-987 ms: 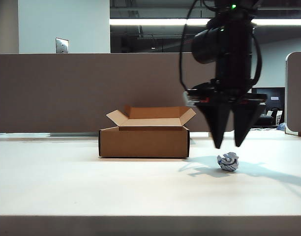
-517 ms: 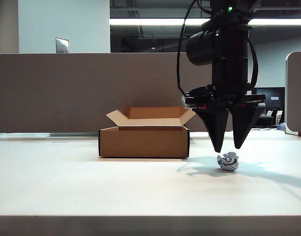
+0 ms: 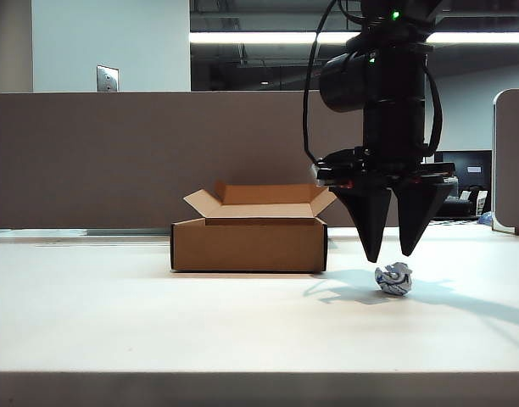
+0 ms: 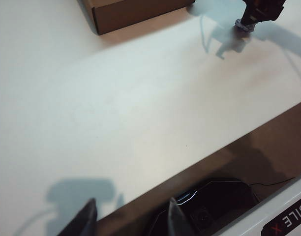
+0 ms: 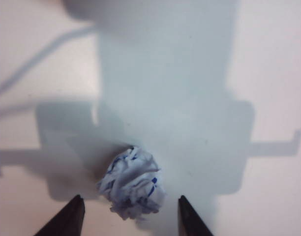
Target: Pick up all the paper balls on the table and put them in the paper box.
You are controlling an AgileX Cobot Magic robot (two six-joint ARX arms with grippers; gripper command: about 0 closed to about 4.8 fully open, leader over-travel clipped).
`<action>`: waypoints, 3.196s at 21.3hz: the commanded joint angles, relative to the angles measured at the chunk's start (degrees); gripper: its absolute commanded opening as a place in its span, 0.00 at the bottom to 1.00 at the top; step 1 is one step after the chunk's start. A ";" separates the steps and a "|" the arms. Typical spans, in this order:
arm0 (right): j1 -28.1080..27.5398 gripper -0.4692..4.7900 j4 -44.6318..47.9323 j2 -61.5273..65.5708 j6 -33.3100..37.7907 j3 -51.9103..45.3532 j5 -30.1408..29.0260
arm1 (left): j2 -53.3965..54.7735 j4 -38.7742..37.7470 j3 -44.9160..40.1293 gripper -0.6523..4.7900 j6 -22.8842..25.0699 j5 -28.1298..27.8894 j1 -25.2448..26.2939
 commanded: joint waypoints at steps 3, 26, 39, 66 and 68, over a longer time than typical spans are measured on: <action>-0.02 0.62 -0.26 1.44 0.42 0.17 0.28 | -0.44 -0.28 0.11 0.45 0.02 0.20 -0.09; -0.37 0.30 1.14 -0.04 0.13 8.87 0.11 | -1.53 0.55 0.11 0.45 -0.13 0.15 -0.07; 0.79 0.58 21.14 3.17 1.90 20.59 -8.31 | -1.53 2.99 0.11 0.45 -0.13 0.20 -0.07; 0.96 0.22 4.02 -63.21 -2.58 1.51 0.90 | -16.61 9.49 -1.70 0.11 -2.14 -4.79 -0.09; 0.87 0.22 4.48 -71.19 -2.99 -5.64 0.96 | -18.62 14.47 -5.49 0.11 -0.52 -4.48 -0.09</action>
